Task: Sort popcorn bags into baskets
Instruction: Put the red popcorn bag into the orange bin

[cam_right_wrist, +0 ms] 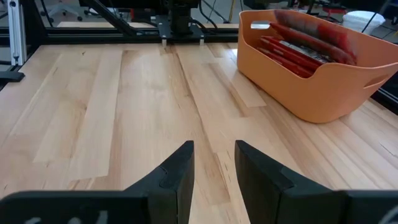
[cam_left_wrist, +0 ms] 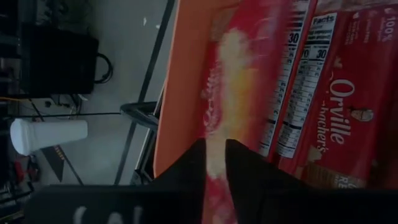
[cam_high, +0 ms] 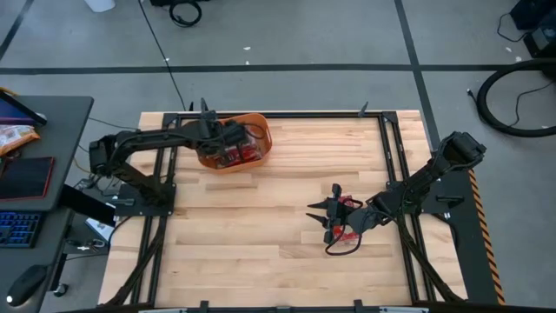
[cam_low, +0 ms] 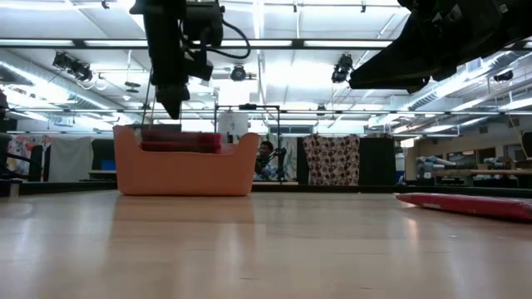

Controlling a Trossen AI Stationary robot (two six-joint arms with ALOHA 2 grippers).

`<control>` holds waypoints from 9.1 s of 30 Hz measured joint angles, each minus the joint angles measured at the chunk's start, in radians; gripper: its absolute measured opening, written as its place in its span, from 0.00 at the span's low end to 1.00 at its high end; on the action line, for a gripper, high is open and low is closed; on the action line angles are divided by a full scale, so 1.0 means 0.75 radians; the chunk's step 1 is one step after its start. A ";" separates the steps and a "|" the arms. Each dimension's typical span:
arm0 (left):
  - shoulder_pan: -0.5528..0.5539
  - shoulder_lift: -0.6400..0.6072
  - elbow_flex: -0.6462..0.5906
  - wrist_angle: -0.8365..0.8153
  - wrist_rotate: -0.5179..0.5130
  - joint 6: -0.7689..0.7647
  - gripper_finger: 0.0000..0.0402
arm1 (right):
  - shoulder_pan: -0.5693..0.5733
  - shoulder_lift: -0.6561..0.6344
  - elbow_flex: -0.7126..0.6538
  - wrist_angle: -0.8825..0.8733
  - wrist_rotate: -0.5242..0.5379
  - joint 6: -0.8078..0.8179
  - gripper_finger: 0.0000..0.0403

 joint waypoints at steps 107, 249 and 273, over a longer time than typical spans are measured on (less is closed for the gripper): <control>-1.086 -1.336 -1.373 1.705 0.206 -0.198 0.29 | -0.193 0.409 0.542 -1.797 -0.867 0.950 0.28; -1.296 -1.984 -1.371 1.271 0.139 -0.065 0.29 | -0.186 0.762 1.444 -1.183 0.255 -0.569 0.02; -1.296 -1.981 -1.507 1.604 0.559 -0.188 0.29 | -0.661 0.763 1.444 -0.696 -0.157 -1.218 0.02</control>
